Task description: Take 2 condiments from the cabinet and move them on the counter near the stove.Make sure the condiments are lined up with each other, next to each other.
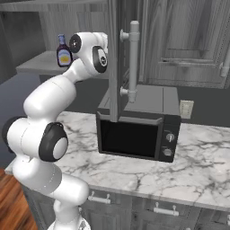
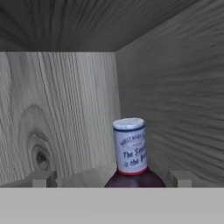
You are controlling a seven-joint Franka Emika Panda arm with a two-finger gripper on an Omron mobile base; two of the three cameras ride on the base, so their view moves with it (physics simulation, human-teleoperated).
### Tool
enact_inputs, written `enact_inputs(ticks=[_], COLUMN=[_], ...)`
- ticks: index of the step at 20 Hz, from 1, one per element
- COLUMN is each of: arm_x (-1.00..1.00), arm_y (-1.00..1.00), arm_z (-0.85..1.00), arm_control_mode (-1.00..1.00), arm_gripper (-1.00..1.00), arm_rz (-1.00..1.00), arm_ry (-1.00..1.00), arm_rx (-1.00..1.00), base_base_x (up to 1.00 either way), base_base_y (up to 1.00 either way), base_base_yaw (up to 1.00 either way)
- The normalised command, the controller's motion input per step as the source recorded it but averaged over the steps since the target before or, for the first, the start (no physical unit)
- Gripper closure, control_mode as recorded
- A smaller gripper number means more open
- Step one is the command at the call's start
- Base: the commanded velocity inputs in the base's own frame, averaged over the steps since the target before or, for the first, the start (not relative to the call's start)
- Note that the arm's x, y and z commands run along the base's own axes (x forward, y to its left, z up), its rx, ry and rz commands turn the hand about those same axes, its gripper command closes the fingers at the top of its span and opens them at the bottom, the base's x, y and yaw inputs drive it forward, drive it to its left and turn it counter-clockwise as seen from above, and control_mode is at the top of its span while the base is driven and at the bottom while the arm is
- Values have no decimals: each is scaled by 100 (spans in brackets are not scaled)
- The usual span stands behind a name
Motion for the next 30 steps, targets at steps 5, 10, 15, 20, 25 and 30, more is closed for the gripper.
enact_inputs(ticks=[5, 10, 15, 20, 25, 30], arm_x=[2, 3, 6, 3, 4, 8], arm_y=[-4, -6, -4, -6, -6, -3], arm_z=[0, 0, 0, 0, 0, 0], arm_control_mode=[-100, -100, -100, -100, -100, -100], arm_gripper=[-100, -100, -100, -100, -100, -100], arm_rz=[0, 0, 0, 0, 0, 0], arm_ry=[0, 0, 0, 0, 0, 1], arm_rx=[0, 0, 0, 0, 0, 0], base_base_x=[0, 0, 0, 0, 0, 0], base_base_y=[0, 0, 0, 0, 0, 0], base_base_yaw=[0, 0, 0, 0, 0, 0])
